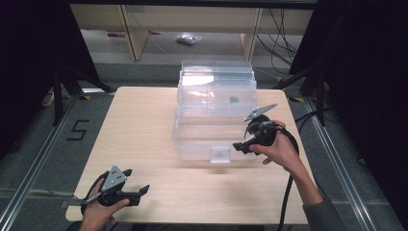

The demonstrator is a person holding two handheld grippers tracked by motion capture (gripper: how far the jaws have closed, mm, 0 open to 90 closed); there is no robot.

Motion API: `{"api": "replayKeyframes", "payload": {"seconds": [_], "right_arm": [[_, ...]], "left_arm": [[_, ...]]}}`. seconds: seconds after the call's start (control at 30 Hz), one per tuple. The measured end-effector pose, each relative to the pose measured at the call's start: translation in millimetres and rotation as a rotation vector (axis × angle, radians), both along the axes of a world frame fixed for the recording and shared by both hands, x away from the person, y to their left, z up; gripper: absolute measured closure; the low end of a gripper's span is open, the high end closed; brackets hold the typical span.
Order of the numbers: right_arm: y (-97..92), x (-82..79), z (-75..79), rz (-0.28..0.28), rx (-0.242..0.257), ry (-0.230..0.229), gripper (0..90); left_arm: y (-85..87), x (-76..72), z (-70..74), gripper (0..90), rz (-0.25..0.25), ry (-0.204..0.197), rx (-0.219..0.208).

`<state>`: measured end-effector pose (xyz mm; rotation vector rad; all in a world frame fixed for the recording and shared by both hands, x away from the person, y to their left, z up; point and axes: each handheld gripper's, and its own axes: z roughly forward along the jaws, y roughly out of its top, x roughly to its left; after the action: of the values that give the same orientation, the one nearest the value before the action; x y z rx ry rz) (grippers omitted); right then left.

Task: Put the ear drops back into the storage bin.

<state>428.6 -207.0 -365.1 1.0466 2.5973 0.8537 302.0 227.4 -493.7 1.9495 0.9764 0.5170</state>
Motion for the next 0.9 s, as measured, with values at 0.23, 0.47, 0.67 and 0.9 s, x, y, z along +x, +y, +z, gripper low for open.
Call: {"api": "replayKeyframes", "payload": {"seconds": [0.23, 0.47, 0.67, 0.9], "right_arm": [[0.1, -6.3, -1.9, 0.0, 0.02, 0.007, 18.0], [-3.5, -12.3, -6.9, 0.032, 0.035, -0.034, 18.0], [-5.4, -23.8, -10.9, 0.011, 0.069, -0.026, 17.9], [-9.8, -31.7, -17.0, 0.041, 0.085, -0.076, 17.8]], "left_arm": [[0.1, -0.1, 0.3, 14.8, -0.001, 0.003, 0.005], [0.1, -0.2, 0.3, 14.9, 0.0, 0.002, 0.006], [0.0, -0.2, 0.0, 14.9, -0.002, -0.001, 0.005], [-0.3, -0.2, 0.3, 14.9, -0.002, 0.003, 0.008]]}}
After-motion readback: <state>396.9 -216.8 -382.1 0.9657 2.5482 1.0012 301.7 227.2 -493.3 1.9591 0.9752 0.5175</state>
